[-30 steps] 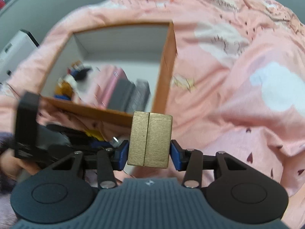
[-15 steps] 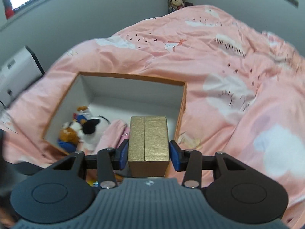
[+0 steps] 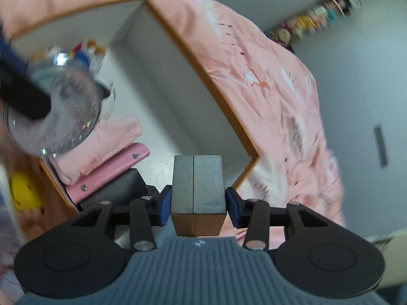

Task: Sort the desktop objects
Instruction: 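Lower the gold box into the box beside the dark boxes with the right gripper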

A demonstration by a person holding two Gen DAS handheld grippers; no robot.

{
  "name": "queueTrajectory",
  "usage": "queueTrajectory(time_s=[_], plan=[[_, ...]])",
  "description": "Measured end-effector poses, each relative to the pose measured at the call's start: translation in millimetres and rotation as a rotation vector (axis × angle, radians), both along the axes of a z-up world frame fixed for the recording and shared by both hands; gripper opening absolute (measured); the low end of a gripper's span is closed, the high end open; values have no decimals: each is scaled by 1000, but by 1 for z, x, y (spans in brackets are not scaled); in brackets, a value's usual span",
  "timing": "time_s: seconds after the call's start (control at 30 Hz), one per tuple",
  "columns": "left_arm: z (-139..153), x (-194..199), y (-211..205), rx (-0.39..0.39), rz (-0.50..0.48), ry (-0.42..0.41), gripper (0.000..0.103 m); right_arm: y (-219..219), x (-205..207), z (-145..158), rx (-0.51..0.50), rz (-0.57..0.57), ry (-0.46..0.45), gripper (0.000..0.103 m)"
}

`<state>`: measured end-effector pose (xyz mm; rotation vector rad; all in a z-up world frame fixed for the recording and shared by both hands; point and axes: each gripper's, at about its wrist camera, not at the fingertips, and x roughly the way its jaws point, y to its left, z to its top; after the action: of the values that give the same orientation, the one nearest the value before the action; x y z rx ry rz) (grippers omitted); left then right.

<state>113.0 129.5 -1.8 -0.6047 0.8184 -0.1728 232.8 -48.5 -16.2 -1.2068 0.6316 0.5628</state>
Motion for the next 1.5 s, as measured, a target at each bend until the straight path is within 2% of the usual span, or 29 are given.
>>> queueTrajectory(time_s=[0.2, 0.37, 0.57, 0.9, 1.03, 1.17, 1.3, 1.5], plan=[[-7, -3, 10, -38, 7, -5, 15, 18, -13, -32, -231, 102, -66, 46], [-11, -4, 19, -54, 18, -9, 15, 28, -12, -41, -293, 109, -45, 46], [-13, -4, 23, -65, 25, -12, 15, 32, 10, -25, -226, 12, 48, 47], [-13, -7, 27, -75, 39, -11, 15, 30, 72, 9, -35, -260, 293, 47], [-14, -6, 27, -76, 40, -7, 15, 23, 77, 6, 19, -383, 367, 47], [-13, -6, 26, -79, 37, -6, 15, 15, 89, 3, 40, -508, 464, 48], [-14, -5, 25, -84, 34, -3, 15, 2, 99, -6, 34, -627, 603, 48], [-14, -5, 24, -77, 33, 3, 15, -1, 94, -28, -37, -662, 707, 49]])
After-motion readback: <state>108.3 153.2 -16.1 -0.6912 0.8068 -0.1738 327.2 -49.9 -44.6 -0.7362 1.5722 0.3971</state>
